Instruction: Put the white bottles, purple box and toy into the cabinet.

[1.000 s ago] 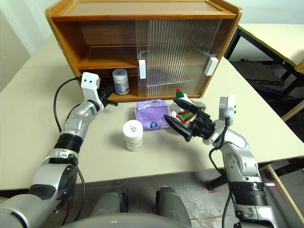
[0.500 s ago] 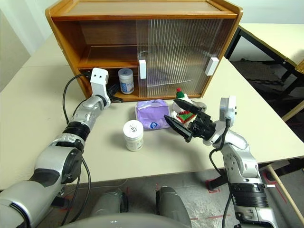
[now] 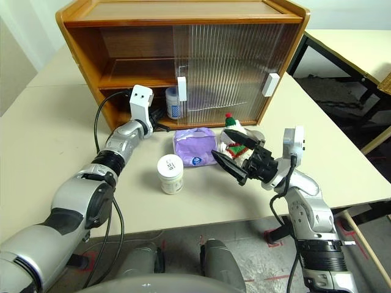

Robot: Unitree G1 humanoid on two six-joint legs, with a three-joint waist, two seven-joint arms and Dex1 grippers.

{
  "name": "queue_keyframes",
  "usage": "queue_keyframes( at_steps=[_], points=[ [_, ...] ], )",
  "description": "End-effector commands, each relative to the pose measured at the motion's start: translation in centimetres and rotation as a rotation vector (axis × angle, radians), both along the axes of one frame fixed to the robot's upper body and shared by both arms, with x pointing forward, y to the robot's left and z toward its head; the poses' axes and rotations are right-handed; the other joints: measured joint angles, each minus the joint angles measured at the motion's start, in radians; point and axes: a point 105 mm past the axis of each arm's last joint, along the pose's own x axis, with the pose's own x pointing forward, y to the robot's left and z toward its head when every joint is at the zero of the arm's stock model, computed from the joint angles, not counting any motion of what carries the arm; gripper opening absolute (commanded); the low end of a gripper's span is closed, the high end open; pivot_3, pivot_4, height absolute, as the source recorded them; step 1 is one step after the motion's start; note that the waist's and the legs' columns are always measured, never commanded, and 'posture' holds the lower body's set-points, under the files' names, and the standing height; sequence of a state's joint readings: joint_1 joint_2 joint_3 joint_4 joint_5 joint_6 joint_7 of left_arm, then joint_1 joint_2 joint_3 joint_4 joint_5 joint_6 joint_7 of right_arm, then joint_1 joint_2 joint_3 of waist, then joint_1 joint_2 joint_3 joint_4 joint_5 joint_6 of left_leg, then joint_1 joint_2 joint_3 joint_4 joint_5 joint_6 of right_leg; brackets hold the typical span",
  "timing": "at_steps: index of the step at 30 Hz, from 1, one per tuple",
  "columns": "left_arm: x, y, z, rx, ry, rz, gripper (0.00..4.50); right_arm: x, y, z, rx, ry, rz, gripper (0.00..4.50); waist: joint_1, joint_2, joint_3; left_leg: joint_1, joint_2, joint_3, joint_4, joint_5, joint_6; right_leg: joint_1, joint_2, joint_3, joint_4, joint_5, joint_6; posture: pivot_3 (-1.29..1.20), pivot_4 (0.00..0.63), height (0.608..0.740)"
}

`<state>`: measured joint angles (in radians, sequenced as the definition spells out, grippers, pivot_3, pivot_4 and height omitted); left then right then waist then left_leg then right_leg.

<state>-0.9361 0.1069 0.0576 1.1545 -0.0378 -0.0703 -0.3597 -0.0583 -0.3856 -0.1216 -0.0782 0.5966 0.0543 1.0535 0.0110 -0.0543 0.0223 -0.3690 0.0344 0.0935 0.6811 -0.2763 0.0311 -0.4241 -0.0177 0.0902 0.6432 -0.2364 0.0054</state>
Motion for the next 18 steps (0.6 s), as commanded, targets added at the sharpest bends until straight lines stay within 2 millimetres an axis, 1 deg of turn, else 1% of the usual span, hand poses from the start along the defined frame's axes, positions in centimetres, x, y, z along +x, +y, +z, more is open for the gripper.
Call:
queue_keyframes(
  at_steps=[1,6,8,9,13,15,18],
  points=[
    [0.0,-0.4,0.4,0.015,-0.018,-0.026,0.04,0.0,-0.1,0.3,-0.009,-0.016,-0.004,4.5,-0.002,0.0,0.0,0.0,0.0,0.0,0.0,0.0,0.0,0.0,0.0,0.0,0.0,0.0,0.0,0.01,0.0,0.74],
    [-0.2,1.8,0.5,-0.003,-0.045,-0.002,0.04,0.1,-0.2,0.3,-0.009,-0.015,-0.008,4.5,-0.016,0.0,0.0,0.0,0.0,0.0,0.0,0.0,0.0,0.0,0.0,0.0,0.0,0.0,0.0,0.03,0.0,0.74],
    [-0.7,2.7,0.9,-0.029,-0.076,-0.019,0.04,0.2,-0.3,0.3,-0.011,-0.015,-0.008,4.5,-0.023,0.0,0.0,0.0,0.0,0.0,0.0,0.0,0.0,0.0,0.0,0.001,0.001,0.0,0.0,0.04,0.0,0.74],
    [-1.0,3.3,0.9,-0.036,-0.081,-0.029,0.04,0.3,-0.3,0.3,-0.012,-0.015,-0.007,4.5,-0.025,0.0,0.0,0.0,0.0,0.0,0.0,0.0,0.0,0.0,0.0,0.001,0.001,0.0,0.0,0.05,0.0,0.74],
    [-3.0,4.7,1.2,-0.071,-0.095,-0.117,0.04,0.6,-0.4,0.4,-0.015,-0.015,-0.005,4.5,-0.023,0.0,0.0,0.001,0.001,0.0,0.0,0.0,0.0,0.0,0.0,0.001,0.003,0.0,0.0,0.06,0.0,0.74],
    [-5.0,5.6,1.4,-0.068,-0.114,-0.227,0.42,0.8,-0.4,0.4,-0.016,-0.017,-0.001,4.5,-0.021,0.0,0.0,0.002,0.001,0.0,0.0,0.0,0.0,0.0,0.0,0.001,0.003,0.0,-0.001,0.07,0.0,0.74],
    [-8.1,7.2,1.5,-0.073,-0.103,-0.367,1.33,1.0,-0.4,0.5,-0.017,-0.019,0.003,4.5,-0.023,0.0,0.0,0.003,0.002,0.0,0.0,0.0,0.0,0.0,0.0,0.001,0.003,0.0,-0.001,0.08,0.0,0.74]
  ],
)
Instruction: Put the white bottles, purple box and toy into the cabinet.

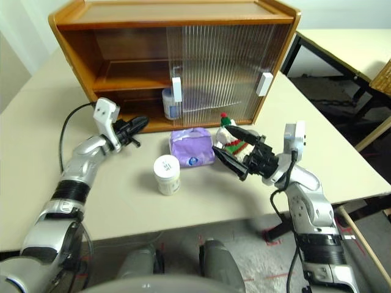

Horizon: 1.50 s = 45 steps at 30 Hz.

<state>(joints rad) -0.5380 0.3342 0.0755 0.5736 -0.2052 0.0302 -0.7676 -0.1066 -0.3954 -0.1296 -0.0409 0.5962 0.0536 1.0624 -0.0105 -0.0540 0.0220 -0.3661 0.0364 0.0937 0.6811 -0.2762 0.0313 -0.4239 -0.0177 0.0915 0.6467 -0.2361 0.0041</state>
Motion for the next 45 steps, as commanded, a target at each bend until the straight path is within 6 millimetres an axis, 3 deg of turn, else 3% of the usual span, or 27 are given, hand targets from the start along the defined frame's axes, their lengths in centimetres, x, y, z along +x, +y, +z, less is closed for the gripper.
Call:
queue_keyframes(
  at_steps=[1,5,8,11,15,22,42,45],
  points=[
    [-3.2,0.8,0.7,-0.002,0.001,-0.176,1.84,0.3,-0.2,-0.1,-0.012,-0.001,0.003,4.5,-0.001,0.0,0.0,0.0,0.001,0.0,0.0,0.0,0.0,0.0,0.0,0.0,0.0,0.0,0.0,0.09,0.0,0.74],
    [-7.7,2.8,-1.3,0.108,0.064,-0.361,3.39,0.5,-0.5,-0.1,-0.016,-0.003,0.007,4.5,0.001,0.001,0.0,0.004,0.005,0.002,0.0,0.0,0.0,0.002,0.0,0.0,0.001,-0.002,-0.002,0.1,0.0,0.74],
    [-9.7,3.5,-2.0,0.149,0.088,-0.449,4.47,0.7,-0.9,-0.1,-0.021,-0.006,0.008,4.5,0.005,0.002,0.001,0.01,0.007,0.002,0.0,0.0,0.0,0.008,0.0,-0.001,0.001,-0.007,0.0,0.1,0.0,0.74],
    [-11.5,3.6,-2.7,0.163,0.109,-0.531,4.47,0.8,-1.2,-0.1,-0.033,-0.006,0.017,4.5,0.008,0.002,0.001,0.013,0.009,0.003,0.0,-0.002,-0.004,0.012,-0.002,-0.003,0.001,-0.008,0.0,0.1,0.0,0.74],
    [-12.5,1.8,-3.8,0.18,0.117,-0.593,4.47,0.6,-1.4,-0.3,-0.063,0.007,0.025,4.5,0.008,0.003,0.002,0.013,0.01,0.003,0.0,-0.003,-0.005,0.012,-0.001,-0.003,0.001,-0.008,0.0,0.1,0.0,0.74],
    [-12.2,-1.5,-4.3,0.155,0.078,-0.617,4.47,0.1,-1.4,-0.4,-0.091,0.009,0.039,4.5,0.017,0.004,0.002,0.013,0.01,0.003,0.0,-0.001,-0.001,0.012,0.0,-0.002,0.001,-0.008,0.0,0.09,0.0,0.74],
    [-11.2,-6.9,-6.5,0.101,0.14,-0.727,4.47,-0.2,-1.2,-0.4,-0.093,0.022,0.02,4.5,0.014,0.005,0.001,0.012,0.01,0.003,0.0,-0.001,-0.001,0.012,0.001,-0.002,0.0,-0.008,0.001,0.06,0.0,0.74],
    [-11.1,-7.2,-6.7,0.102,0.156,-0.726,3.56,-0.3,-0.9,-0.3,-0.091,0.025,0.021,4.5,0.015,0.005,0.001,0.012,0.009,0.003,0.0,-0.001,-0.001,0.013,0.001,-0.002,-0.001,-0.008,0.001,0.05,0.0,0.74]
  ],
)
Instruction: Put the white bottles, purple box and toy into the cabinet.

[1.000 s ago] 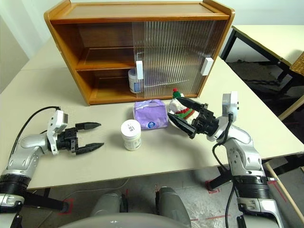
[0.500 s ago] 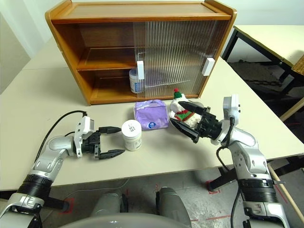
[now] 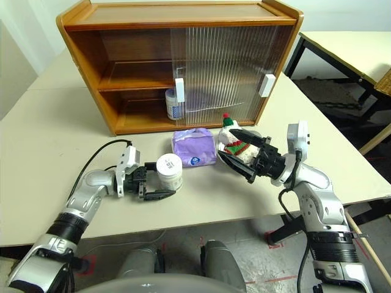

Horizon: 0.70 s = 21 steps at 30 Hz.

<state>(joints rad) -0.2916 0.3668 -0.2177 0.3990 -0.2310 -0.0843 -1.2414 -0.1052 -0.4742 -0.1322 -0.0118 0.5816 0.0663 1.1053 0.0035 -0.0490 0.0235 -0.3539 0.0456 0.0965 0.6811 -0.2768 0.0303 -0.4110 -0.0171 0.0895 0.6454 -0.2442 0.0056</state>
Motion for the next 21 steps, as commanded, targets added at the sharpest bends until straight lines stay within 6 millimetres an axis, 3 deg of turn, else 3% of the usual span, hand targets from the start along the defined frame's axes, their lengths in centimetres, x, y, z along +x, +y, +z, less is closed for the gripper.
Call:
queue_keyframes(
  at_steps=[1,6,14,21],
  points=[
    [-0.1,-0.3,-0.8,0.03,0.037,-0.009,3.16,-0.2,0.4,0.4,0.004,-0.005,0.002,4.5,0.001,0.0,0.0,0.0,0.0,0.0,0.0,0.0,0.0,0.0,0.0,0.0,0.0,0.0,0.0,0.05,0.0,0.74],
    [0.4,0.8,0.4,-0.022,0.027,0.049,3.02,-0.1,0.6,0.7,0.007,-0.005,-0.004,4.5,-0.007,0.0,0.0,0.0,0.0,0.0,0.0,0.0,0.0,0.001,0.0,0.0,-0.001,0.0,0.0,0.05,0.0,0.74],
    [5.5,4.8,3.7,-0.124,-0.057,0.414,3.02,0.2,0.6,0.9,0.01,-0.01,-0.004,4.5,-0.014,0.0,0.002,0.0,0.001,-0.001,0.0,0.0,0.0,0.0,0.001,-0.001,-0.001,0.0,0.0,0.07,0.0,0.74],
    [9.5,5.4,3.9,-0.092,-0.106,0.667,3.02,0.3,0.6,0.8,0.011,-0.013,0.003,4.5,-0.007,0.0,0.002,-0.002,0.0,-0.001,0.0,0.0,0.0,0.001,0.0,-0.001,-0.004,0.001,0.003,0.06,0.0,0.74]
  ],
)
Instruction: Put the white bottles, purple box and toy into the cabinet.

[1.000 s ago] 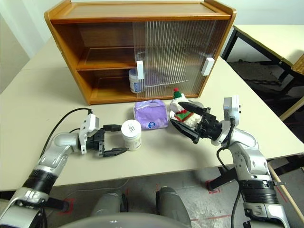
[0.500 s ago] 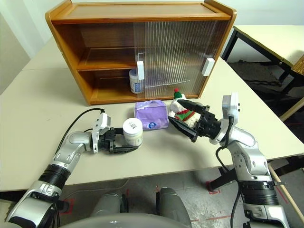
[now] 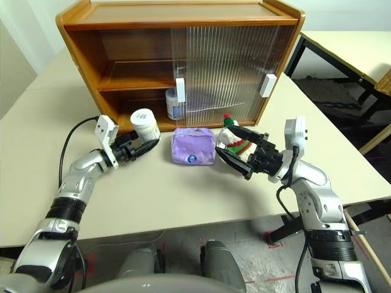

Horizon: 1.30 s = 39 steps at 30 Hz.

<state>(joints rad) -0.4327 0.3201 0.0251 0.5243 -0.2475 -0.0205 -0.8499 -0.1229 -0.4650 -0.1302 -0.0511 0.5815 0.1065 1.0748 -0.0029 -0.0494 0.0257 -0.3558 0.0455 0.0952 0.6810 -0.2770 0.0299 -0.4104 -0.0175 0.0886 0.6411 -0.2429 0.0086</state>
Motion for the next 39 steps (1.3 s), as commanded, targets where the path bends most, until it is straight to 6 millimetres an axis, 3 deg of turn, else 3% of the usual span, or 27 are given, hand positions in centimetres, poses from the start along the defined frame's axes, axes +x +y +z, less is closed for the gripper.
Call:
queue_keyframes(
  at_steps=[1,5,19,39],
  points=[
    [1.7,0.3,0.1,0.036,-0.016,0.11,3.02,0.0,0.0,0.0,0.002,-0.007,0.003,4.5,-0.001,0.0,0.0,0.0,0.0,0.0,0.0,0.0,0.0,0.0,0.0,0.0,0.0,0.0,0.0,0.06,0.0,0.74],
    [3.6,0.7,0.2,0.096,-0.027,0.21,3.02,-0.1,0.0,-0.1,0.002,-0.006,0.002,4.5,-0.002,-0.001,0.001,-0.001,0.0,0.0,-0.001,-0.001,-0.001,-0.001,0.001,0.0,-0.001,0.0,0.0,0.06,0.0,0.74],
    [7.3,0.2,0.9,0.17,-0.035,0.404,3.02,-0.1,0.3,-0.1,0.007,-0.009,0.011,4.5,-0.005,-0.003,0.002,-0.001,0.0,0.0,-0.001,-0.002,-0.003,-0.001,0.001,0.0,-0.001,0.0,0.001,0.06,0.0,0.74],
    [8.8,-0.2,1.2,0.148,0.019,0.498,3.02,-0.4,-0.4,0.5,0.011,-0.014,-0.014,4.5,-0.009,-0.005,0.003,-0.002,-0.005,0.0,-0.001,-0.004,-0.007,-0.001,0.001,-0.001,-0.002,-0.001,0.001,0.02,0.0,0.74]
  ],
)
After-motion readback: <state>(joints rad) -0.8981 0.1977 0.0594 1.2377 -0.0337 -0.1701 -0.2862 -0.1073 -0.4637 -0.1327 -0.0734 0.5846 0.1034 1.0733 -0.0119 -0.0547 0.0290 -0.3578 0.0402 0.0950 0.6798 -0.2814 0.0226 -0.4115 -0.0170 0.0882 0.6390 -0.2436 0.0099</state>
